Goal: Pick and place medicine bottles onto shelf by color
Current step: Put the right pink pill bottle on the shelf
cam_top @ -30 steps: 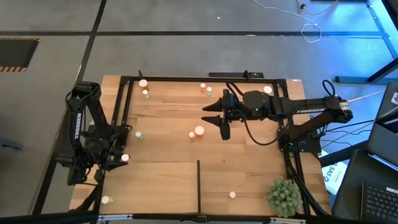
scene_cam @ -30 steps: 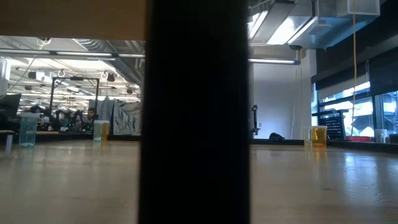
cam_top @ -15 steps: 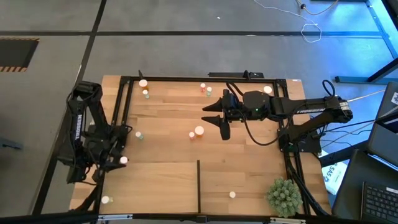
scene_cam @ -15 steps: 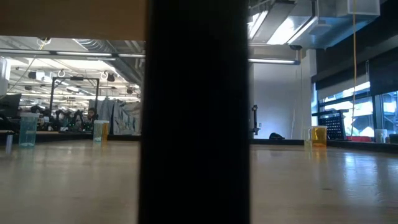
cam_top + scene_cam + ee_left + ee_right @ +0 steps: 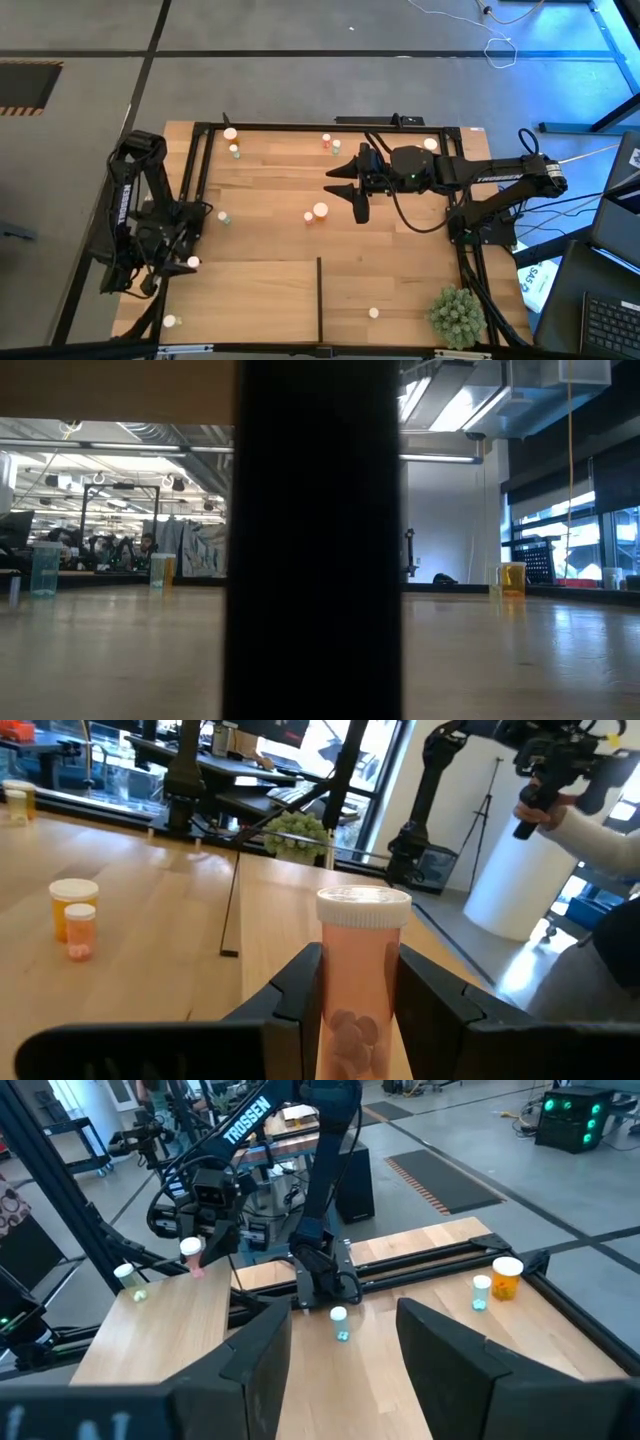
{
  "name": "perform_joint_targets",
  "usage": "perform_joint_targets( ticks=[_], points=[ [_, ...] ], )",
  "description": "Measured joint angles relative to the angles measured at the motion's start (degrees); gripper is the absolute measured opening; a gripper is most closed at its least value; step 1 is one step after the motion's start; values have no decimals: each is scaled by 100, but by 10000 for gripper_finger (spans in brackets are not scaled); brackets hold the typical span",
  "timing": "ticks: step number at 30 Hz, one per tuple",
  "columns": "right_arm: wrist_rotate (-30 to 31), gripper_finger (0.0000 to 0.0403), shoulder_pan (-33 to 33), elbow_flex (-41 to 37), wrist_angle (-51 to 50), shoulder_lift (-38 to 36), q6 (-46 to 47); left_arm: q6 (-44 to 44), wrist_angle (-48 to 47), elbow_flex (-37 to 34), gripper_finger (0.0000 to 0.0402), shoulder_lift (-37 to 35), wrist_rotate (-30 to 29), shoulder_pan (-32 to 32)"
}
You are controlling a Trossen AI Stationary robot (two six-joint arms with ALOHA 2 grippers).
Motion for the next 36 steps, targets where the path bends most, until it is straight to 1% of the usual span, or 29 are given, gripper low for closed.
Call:
perform_joint_targets(
  ticks=[5, 14, 25, 30, 33, 36],
  points=[
    [2, 185, 0, 0, 10, 0, 2, -36, 390, -338, 96, 0, -29, -2],
    [2, 185, 0, -4, 90, 0, -4, -2, 773, -533, 96, -5, -100, -75],
    [2, 185, 0, -4, 87, 0, 9, 4, 787, -547, 96, -5, -51, -210],
    [-53, 185, -4, -4, 104, 0, 590, 1, 792, -547, 96, -24, -29, -210],
    [-156, 185, 1, -4, 291, 2, 427, 1, 790, -547, 96, -69, -2, -210],
    [30, 185, 52, 51, 472, 2, 208, 1, 786, -550, 96, -93, 9, -210]
  ],
)
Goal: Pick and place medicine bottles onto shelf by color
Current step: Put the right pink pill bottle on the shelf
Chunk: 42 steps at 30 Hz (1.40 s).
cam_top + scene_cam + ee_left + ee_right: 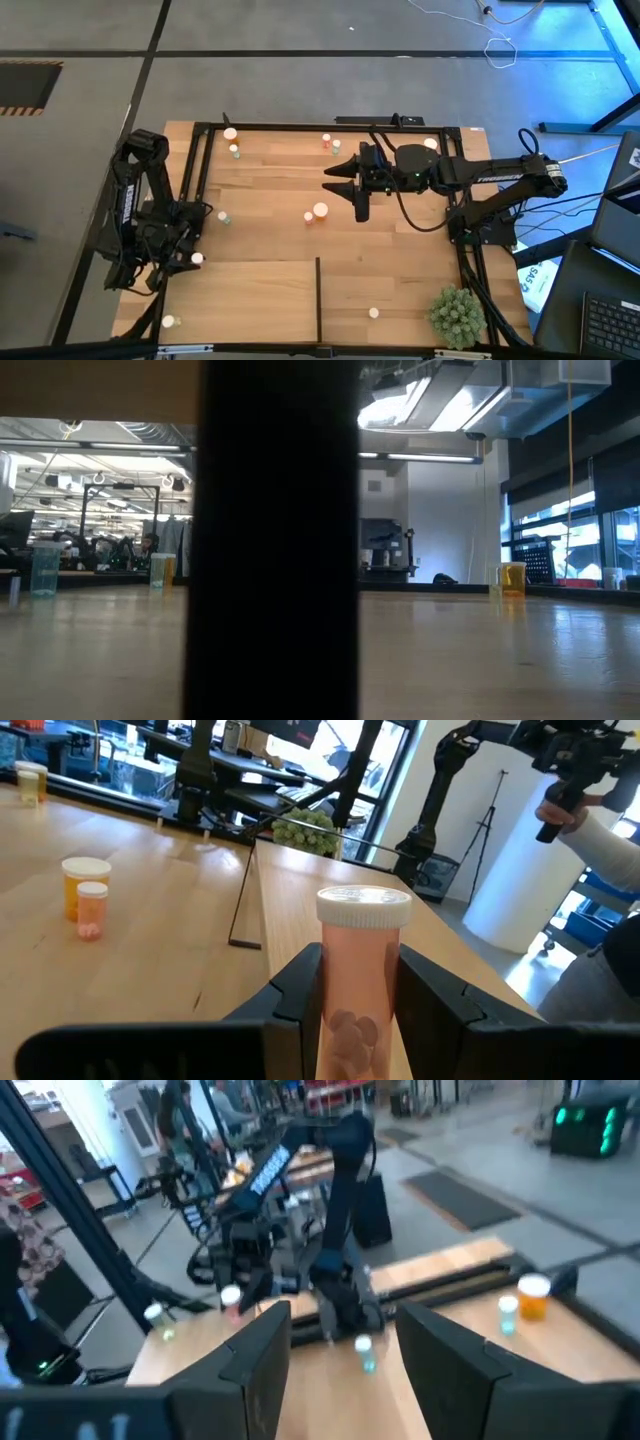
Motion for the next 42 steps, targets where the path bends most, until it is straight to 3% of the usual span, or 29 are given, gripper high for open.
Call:
perform_joint_targets(
  ticks=[6, 13, 16, 21, 26, 42],
  points=[
    [377, 171, 77, 991, -612, 430, -1002, -2, -2, 0, 96, -2, -3, 0],
    [368, 160, 41, 3397, -2780, 1886, -1447, -4, -7, 0, 96, -2, -13, 2],
    [181, 160, 26, 4457, -3554, 2574, -1706, -4, -8, 0, 96, -3, -18, 2],
    [-427, 160, 31, 5868, -3987, 3588, -2095, -4, -9, 0, 96, -4, -20, 2],
    [-1047, 160, 22, 5667, -3266, 3892, -2313, -11, -12, 0, 96, -4, -27, 0],
    [-1287, 160, 24, 5645, -3285, 4489, -2354, -42, 43, 0, 96, -4, -38, 2]
  ],
)
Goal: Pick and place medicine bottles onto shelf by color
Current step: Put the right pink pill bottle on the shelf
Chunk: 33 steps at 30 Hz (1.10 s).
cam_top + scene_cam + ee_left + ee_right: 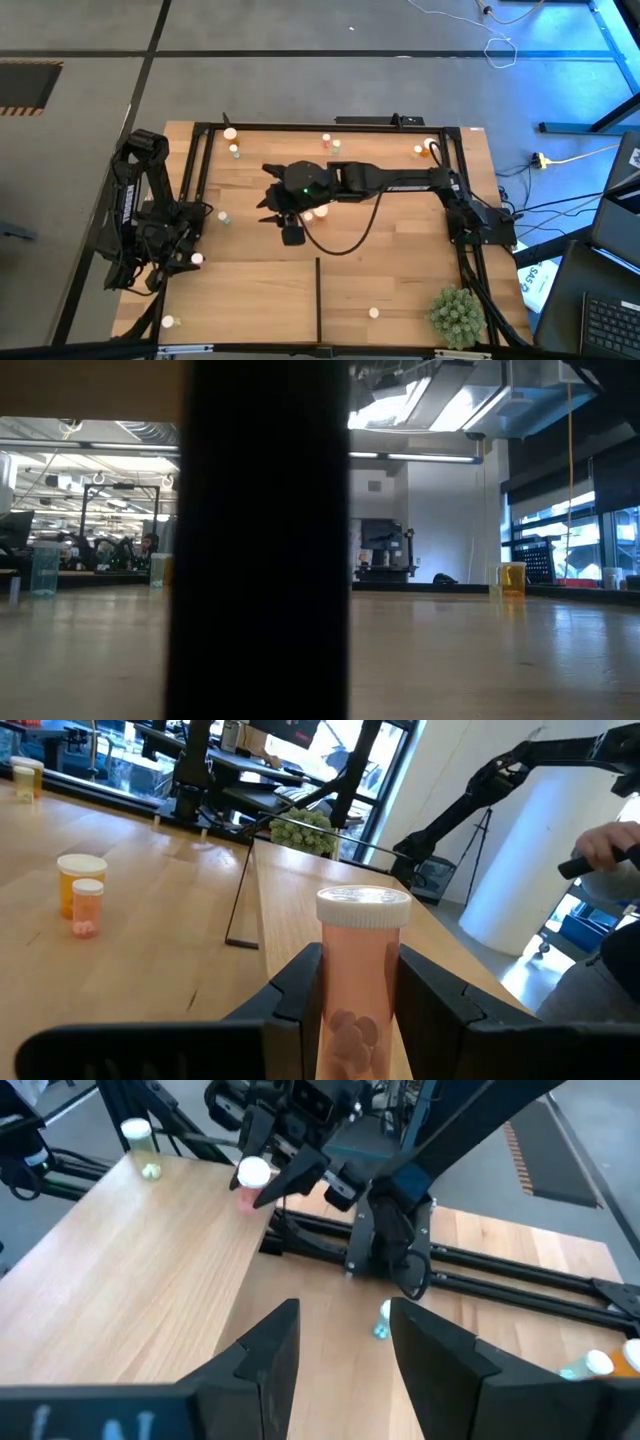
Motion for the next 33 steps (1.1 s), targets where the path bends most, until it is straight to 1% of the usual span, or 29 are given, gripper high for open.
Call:
perform_joint_targets(
  ticks=[8, 13, 23, 31, 33],
  points=[
    [-2, 160, 0, 2, -5, -2, 15, 0, 2, 0, 96, -7, 2, 0],
    [-2, 160, 0, 2, -3, -2, 17, 83, -91, 128, 96, -262, 7, -11],
    [-2, 160, 0, 2, -4, -2, 11, 1561, -127, 452, 96, -1078, 17, -11],
    [0, 160, -1, 2, -8, -4, 3, 2742, -128, 887, 96, -1606, 115, -11],
    [-1, 160, 0, 2, -7, -4, 2, 2917, -130, 992, 96, -1737, 117, -9]
  ],
)
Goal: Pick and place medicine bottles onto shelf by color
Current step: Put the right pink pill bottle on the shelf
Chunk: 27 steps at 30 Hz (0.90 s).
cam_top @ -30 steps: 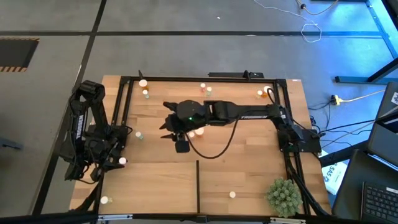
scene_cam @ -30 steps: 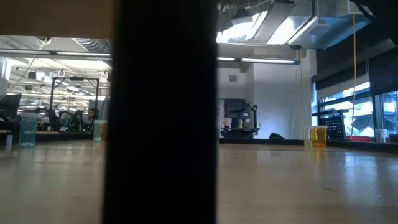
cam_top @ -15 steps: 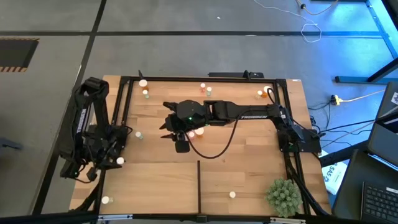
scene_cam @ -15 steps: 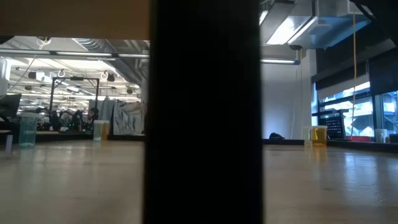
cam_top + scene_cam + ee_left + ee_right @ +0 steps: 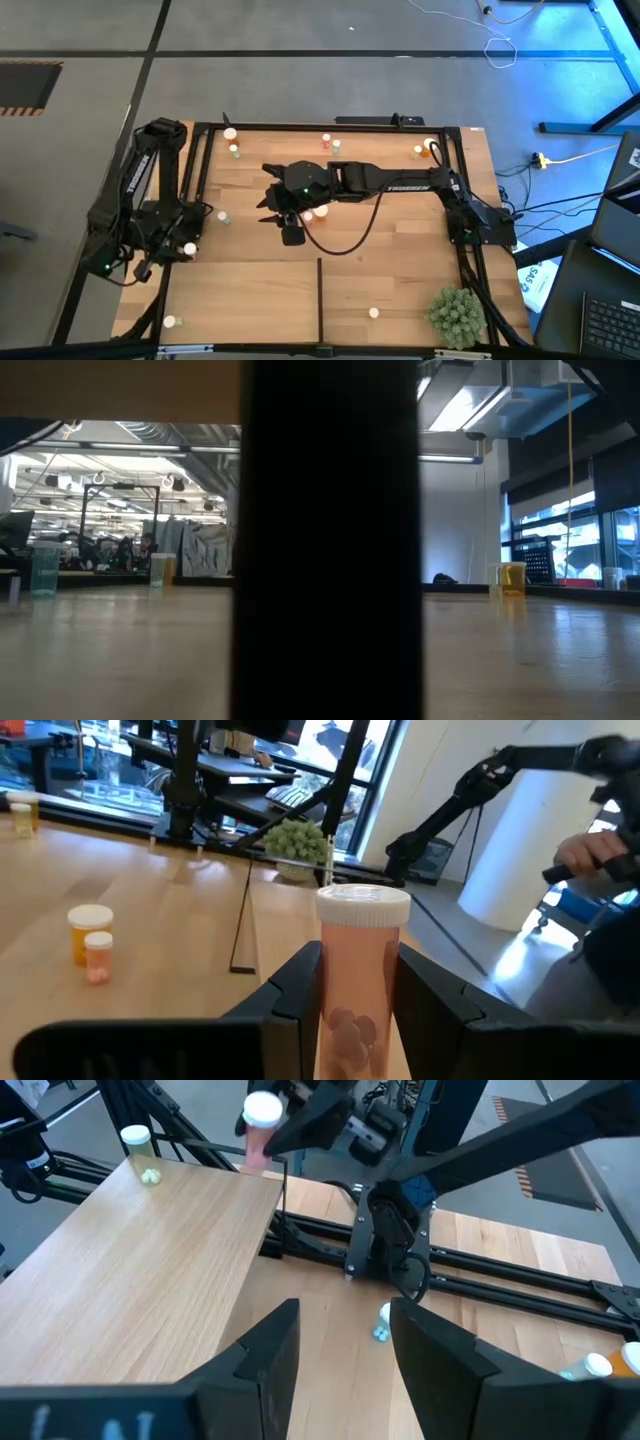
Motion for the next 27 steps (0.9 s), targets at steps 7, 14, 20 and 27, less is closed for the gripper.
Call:
perform_joint_targets(
  ticks=[7, 14, 20, 27],
  points=[
    [1, 160, -1, 0, 0, 0, -54, 612, -3, 218, 96, -573, 6, 130],
    [1, 160, 0, 0, -4, -2, -142, 1451, 4, 636, 96, -1113, 239, 197],
    [1, 160, 0, 0, -108, -74, -144, 1917, 32, 1041, 96, -1350, 798, 197],
    [3, 160, 0, 11, -355, -343, -132, 3059, 729, 1159, 96, -1365, 998, 195]
  ],
)
